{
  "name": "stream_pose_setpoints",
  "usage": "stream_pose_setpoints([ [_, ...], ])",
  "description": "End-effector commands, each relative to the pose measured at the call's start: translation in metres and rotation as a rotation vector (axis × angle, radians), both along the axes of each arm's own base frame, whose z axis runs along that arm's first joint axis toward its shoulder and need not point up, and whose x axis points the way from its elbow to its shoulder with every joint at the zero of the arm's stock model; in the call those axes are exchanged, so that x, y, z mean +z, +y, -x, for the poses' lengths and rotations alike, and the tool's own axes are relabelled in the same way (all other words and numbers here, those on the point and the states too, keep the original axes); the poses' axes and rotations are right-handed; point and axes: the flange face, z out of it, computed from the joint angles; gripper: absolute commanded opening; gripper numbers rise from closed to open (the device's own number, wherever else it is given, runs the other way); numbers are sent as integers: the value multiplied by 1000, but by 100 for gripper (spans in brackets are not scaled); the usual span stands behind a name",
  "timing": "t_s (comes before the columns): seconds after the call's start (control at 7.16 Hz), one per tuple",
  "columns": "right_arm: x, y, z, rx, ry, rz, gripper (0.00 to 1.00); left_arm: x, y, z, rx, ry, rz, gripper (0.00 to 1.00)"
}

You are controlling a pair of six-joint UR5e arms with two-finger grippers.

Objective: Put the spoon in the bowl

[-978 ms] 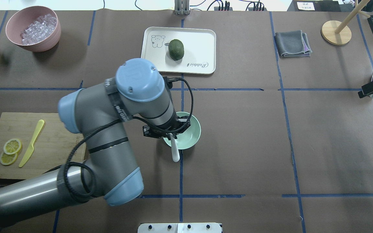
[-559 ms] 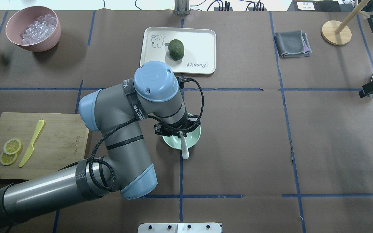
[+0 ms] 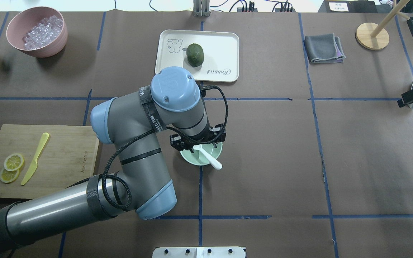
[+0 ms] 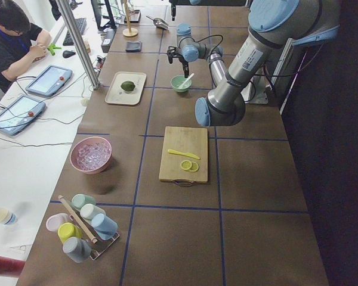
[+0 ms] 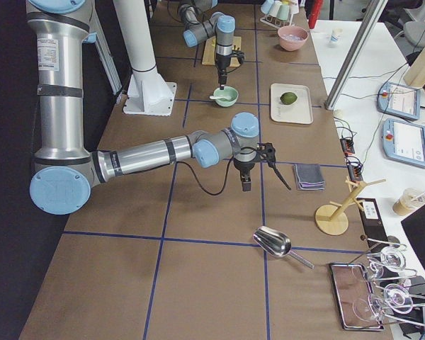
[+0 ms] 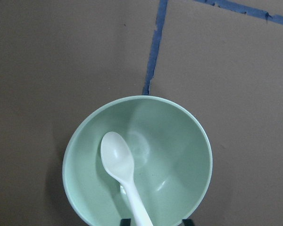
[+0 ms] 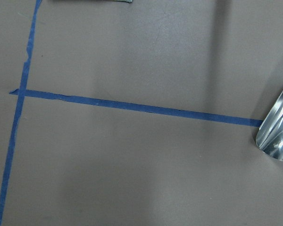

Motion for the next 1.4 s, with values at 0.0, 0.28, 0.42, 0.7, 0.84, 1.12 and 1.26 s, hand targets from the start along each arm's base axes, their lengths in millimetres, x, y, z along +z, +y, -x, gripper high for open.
stream_pose_setpoints([
  [0.0, 17, 6, -13, -10, 13, -2, 100, 11, -23, 46, -4, -40, -27, 100],
  [0.28, 73, 17, -85, -49, -29, -22, 100, 68, -48, 156, 65, -93, -113, 100],
  [0.42, 99, 20, -131, -34, -77, -43, 100, 103, -72, 210, 97, -97, -152, 100],
  [0.7, 97, 24, -167, 26, -70, -58, 100, 168, -106, 295, 144, -111, -199, 100],
  [0.84, 103, 28, -168, 30, -71, -23, 100, 208, -117, 349, 159, -115, -217, 100],
  [1.12, 95, 32, -169, 42, -55, -32, 100, 288, -127, 457, 196, -138, -271, 100],
  [1.26, 98, 35, -170, 46, -38, -22, 100, 343, -134, 499, 238, -163, -282, 100],
])
